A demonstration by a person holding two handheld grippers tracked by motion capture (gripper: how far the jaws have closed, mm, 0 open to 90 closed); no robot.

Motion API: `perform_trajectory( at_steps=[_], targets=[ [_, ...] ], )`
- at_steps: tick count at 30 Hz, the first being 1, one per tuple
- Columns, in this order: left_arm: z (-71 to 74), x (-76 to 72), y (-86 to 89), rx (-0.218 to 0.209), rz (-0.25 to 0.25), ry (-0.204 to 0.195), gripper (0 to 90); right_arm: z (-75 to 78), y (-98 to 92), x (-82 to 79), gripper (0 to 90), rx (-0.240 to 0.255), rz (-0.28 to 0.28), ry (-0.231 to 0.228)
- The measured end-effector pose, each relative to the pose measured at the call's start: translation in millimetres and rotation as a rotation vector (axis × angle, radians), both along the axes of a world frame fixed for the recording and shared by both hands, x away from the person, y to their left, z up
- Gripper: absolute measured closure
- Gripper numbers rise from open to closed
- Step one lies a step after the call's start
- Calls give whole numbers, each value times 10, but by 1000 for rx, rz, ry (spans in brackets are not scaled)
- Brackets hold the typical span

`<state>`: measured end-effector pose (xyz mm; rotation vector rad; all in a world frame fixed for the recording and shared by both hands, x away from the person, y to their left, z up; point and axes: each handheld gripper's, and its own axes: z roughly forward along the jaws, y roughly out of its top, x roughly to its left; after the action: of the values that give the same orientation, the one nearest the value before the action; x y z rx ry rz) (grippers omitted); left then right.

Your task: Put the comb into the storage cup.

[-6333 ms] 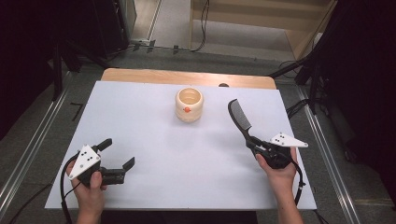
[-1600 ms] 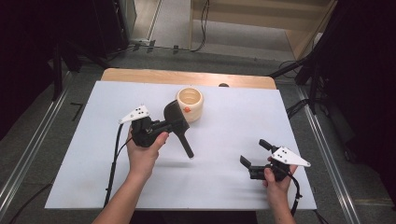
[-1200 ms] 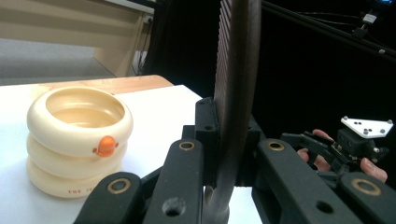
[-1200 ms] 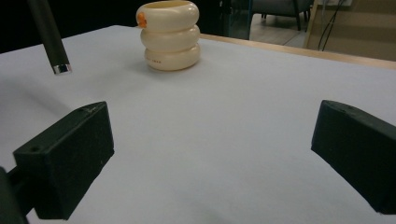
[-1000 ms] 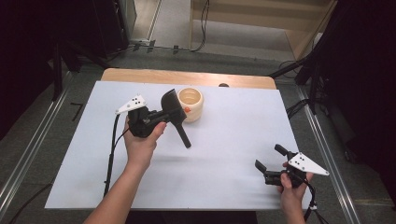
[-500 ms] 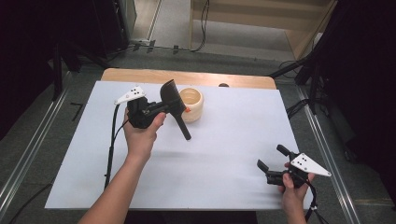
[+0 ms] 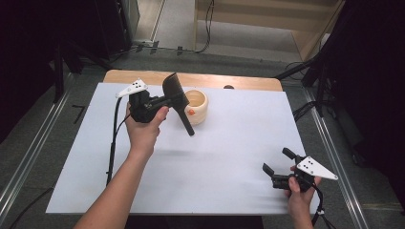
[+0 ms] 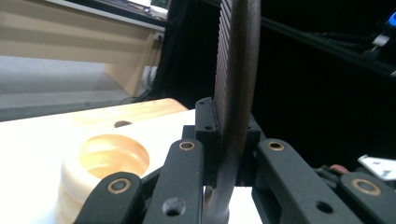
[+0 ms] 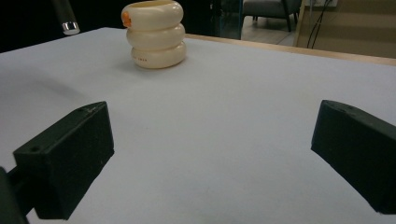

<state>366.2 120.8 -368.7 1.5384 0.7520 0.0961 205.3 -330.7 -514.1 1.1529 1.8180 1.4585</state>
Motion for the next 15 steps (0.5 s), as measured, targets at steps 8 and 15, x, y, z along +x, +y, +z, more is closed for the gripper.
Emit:
perform_trajectory(
  at_steps=[8,15],
  targets=[
    [74,90,-41,22,4,-14,837,-3,2,5,0,-1,4,0],
    [114,185,-60,20,7,-15,837,-5,1,7,0,3,5,1]
  ],
)
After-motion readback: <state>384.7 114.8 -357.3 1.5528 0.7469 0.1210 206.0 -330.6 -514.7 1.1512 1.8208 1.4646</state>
